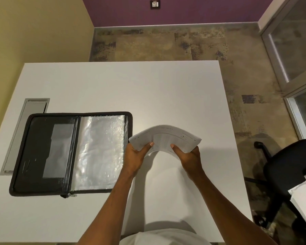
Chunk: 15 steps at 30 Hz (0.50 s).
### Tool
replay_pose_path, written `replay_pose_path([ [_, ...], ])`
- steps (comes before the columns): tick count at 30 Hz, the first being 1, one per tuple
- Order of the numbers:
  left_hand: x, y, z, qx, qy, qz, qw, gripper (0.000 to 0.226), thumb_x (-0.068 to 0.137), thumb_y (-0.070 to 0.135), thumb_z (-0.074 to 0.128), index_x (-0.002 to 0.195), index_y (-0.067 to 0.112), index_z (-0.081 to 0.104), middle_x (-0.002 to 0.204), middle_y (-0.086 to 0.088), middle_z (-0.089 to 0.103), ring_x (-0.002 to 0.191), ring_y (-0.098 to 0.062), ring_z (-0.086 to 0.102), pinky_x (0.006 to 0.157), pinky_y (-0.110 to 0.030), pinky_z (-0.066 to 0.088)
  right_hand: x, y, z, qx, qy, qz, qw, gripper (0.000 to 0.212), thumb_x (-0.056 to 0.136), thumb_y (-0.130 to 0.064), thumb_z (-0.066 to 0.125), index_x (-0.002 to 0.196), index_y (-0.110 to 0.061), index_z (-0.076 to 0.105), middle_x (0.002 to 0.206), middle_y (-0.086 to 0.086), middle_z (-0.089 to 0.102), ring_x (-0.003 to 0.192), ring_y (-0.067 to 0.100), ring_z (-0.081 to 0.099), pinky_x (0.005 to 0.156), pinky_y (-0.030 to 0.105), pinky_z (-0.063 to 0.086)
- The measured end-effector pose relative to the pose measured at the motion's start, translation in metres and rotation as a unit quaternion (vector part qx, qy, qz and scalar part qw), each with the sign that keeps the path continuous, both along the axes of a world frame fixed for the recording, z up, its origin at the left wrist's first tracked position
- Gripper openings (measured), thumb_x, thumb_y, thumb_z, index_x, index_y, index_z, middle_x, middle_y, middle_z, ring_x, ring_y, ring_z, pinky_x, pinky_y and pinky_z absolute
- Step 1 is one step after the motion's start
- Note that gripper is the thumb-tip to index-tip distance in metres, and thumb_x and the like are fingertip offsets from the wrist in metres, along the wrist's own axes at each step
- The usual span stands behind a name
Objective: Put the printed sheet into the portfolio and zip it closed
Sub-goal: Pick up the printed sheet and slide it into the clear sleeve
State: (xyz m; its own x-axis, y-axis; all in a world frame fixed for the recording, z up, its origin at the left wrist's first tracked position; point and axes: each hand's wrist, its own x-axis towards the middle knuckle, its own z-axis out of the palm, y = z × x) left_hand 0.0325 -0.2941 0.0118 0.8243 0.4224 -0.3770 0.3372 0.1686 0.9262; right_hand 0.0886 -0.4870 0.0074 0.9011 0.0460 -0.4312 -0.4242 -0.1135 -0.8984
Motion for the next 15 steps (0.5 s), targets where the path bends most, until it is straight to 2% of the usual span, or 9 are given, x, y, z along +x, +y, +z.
replay_pose_path([
  [3, -0.0011, -0.0013, -0.0044, -0.004, 0.003, -0.003, 1.000, 0.027, 0.089, 0.012, 0.080, 0.105, 0.033, 0.078, 0.107, -0.003, 0.079, 0.102, -0.024, 0.075, 0.093, -0.055, 0.059, -0.0018, -0.0019, -0.0007, 0.003, -0.004, 0.023, 1.000, 0.040, 0.087, -0.015, 0.082, 0.093, -0.054, 0.075, 0.101, -0.006, 0.079, 0.099, 0.011, 0.074, 0.097, 0.050, 0.059],
  [7, 0.0018, -0.0029, -0.0040, -0.010, -0.003, -0.002, 1.000, 0.036, 0.088, 0.010, 0.081, 0.103, 0.043, 0.078, 0.107, -0.003, 0.079, 0.102, -0.026, 0.075, 0.092, -0.057, 0.059, 0.0023, -0.0011, -0.0018, 0.001, 0.016, 0.014, 1.000, 0.023, 0.086, -0.015, 0.083, 0.094, -0.036, 0.077, 0.101, -0.003, 0.080, 0.096, 0.010, 0.075, 0.097, 0.051, 0.059],
  [9, 0.0039, -0.0020, -0.0032, -0.011, -0.004, -0.004, 1.000, 0.038, 0.088, 0.009, 0.081, 0.102, 0.044, 0.078, 0.107, -0.003, 0.079, 0.102, -0.026, 0.075, 0.091, -0.057, 0.059, 0.0053, -0.0011, -0.0027, 0.001, 0.028, 0.007, 1.000, 0.019, 0.084, -0.018, 0.085, 0.096, -0.029, 0.075, 0.102, -0.002, 0.080, 0.096, 0.012, 0.075, 0.097, 0.051, 0.059],
  [12, 0.0040, -0.0015, -0.0041, -0.007, -0.002, -0.009, 1.000, 0.039, 0.087, 0.010, 0.082, 0.102, 0.046, 0.077, 0.107, -0.003, 0.079, 0.102, -0.026, 0.075, 0.091, -0.054, 0.060, 0.0076, -0.0039, -0.0056, -0.002, 0.036, 0.010, 0.999, 0.024, 0.081, -0.025, 0.086, 0.101, -0.028, 0.075, 0.106, 0.000, 0.079, 0.101, 0.015, 0.075, 0.098, 0.051, 0.058],
  [15, 0.0013, -0.0021, -0.0098, 0.008, 0.018, -0.021, 1.000, 0.032, 0.087, 0.010, 0.082, 0.101, 0.039, 0.079, 0.106, 0.000, 0.079, 0.100, -0.022, 0.076, 0.091, -0.052, 0.061, 0.0068, -0.0074, -0.0088, -0.003, 0.039, 0.029, 0.999, 0.024, 0.084, -0.018, 0.085, 0.103, -0.029, 0.074, 0.107, -0.001, 0.079, 0.101, 0.015, 0.074, 0.098, 0.048, 0.059],
])
